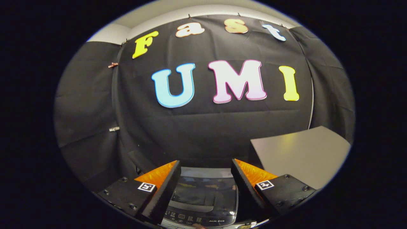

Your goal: Put the clothes into the washing machine and then close the washing machine lid.

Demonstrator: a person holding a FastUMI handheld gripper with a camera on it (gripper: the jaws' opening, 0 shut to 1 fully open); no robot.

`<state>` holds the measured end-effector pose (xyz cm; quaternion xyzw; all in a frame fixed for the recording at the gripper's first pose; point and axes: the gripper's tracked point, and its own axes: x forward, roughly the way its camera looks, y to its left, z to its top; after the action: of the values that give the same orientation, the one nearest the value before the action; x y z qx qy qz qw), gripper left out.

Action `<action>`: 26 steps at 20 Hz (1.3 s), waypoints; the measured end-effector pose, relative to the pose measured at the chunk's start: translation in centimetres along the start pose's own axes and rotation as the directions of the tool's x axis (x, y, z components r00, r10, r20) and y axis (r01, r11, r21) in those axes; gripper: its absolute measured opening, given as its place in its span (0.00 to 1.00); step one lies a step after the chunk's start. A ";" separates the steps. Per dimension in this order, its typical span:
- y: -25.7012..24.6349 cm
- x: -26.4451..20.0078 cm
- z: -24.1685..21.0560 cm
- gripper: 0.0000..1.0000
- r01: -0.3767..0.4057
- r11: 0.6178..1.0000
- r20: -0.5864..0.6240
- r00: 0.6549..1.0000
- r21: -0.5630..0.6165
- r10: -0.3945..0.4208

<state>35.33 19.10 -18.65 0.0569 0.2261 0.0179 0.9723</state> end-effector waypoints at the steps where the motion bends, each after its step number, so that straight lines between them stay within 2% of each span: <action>1: -0.3 -1.1 1.5 0.98 -0.008 1.000 0.038 0.999 0.000 0.008; 6: -2.2 -7.4 7.2 0.98 -0.045 0.999 0.197 0.979 -0.006 0.045; 10: -4.3 -12.6 10.7 0.98 -0.063 0.997 0.325 0.943 -0.034 0.070; 13: -6.2 -15.6 11.5 0.98 -0.057 0.997 0.375 0.924 -0.050 0.072; 18: -10.0 -21.3 12.8 0.98 0.001 0.995 0.458 0.888 -0.099 0.045; 21: -11.8 -24.6 12.9 0.98 0.018 0.996 0.502 0.865 -0.085 0.027; 26: -12.3 -28.1 11.7 0.98 -0.018 0.994 0.528 0.846 -0.108 0.073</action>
<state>15.41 4.01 2.63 0.0167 -0.0539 0.0357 0.9978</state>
